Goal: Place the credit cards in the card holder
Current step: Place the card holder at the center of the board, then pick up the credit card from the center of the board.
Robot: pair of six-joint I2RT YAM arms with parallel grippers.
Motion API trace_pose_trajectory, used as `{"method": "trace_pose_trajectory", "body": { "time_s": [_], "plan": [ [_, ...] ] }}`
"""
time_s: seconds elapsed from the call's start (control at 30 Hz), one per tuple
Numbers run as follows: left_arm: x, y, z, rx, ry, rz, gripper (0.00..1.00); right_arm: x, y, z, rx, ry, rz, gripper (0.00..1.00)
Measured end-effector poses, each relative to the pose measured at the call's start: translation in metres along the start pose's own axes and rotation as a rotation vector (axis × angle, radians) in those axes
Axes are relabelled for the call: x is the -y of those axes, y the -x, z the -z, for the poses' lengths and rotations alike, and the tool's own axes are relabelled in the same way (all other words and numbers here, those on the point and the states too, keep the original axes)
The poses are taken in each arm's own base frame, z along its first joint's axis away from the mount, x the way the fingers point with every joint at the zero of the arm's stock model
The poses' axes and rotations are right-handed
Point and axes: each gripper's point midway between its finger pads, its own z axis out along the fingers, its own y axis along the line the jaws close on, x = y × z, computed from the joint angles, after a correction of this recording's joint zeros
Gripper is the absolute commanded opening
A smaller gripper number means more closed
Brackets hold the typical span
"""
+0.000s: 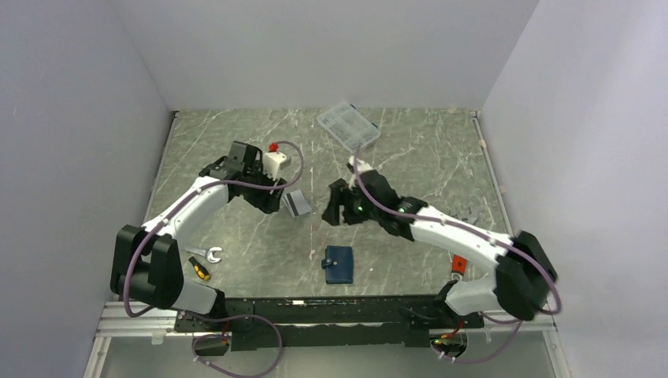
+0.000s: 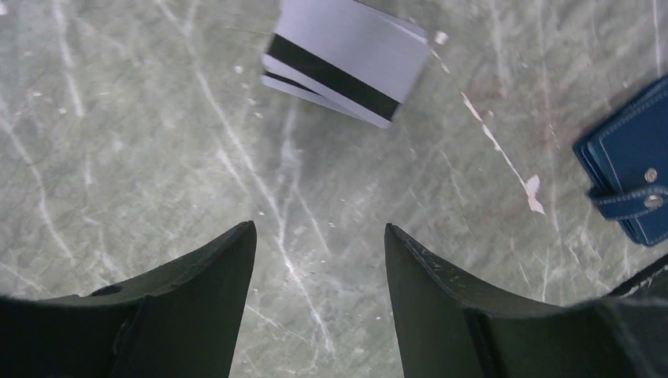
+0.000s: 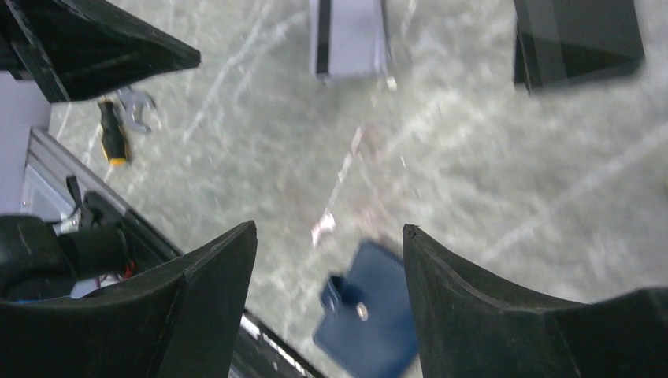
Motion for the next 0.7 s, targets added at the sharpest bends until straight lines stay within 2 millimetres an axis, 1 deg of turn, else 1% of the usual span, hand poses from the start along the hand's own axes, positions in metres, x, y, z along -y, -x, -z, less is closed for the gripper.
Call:
{"method": "trace_pose_trajectory", "body": {
  "time_s": [0.03, 0.1, 0.17, 0.23, 0.37, 0.43, 0.57, 0.63, 0.7],
  "plan": [
    [-0.007, 0.002, 0.0, 0.008, 0.003, 0.029, 0.66, -0.007, 0.012, -0.009, 0.007, 0.003, 0.018, 0.69],
    [-0.019, 0.007, 0.001, 0.024, 0.018, 0.066, 0.65, -0.015, 0.028, -0.03, 0.0, 0.002, 0.049, 0.7],
    [-0.026, 0.011, 0.001, 0.037, 0.027, 0.092, 0.65, -0.018, 0.036, -0.058, -0.02, -0.008, 0.078, 0.73],
    [-0.031, 0.017, 0.0, 0.053, 0.024, 0.106, 0.65, -0.015, 0.037, -0.085, -0.052, -0.026, 0.103, 0.75],
    [-0.034, 0.016, -0.003, 0.062, -0.004, 0.136, 0.64, -0.002, 0.033, -0.132, -0.109, -0.057, 0.136, 0.79],
    [-0.038, 0.015, -0.004, 0.066, -0.017, 0.161, 0.63, 0.006, 0.029, -0.146, -0.131, -0.071, 0.145, 0.79],
    [-0.044, 0.012, -0.003, 0.076, -0.038, 0.207, 0.63, 0.016, 0.025, -0.167, -0.157, -0.086, 0.16, 0.82],
    [-0.046, 0.012, -0.001, 0.083, -0.045, 0.221, 0.63, 0.017, 0.026, -0.176, -0.155, -0.085, 0.168, 0.82],
    [-0.046, 0.013, -0.001, 0.089, -0.055, 0.227, 0.63, 0.014, 0.032, -0.18, -0.138, -0.075, 0.177, 0.82]
  ]
}}
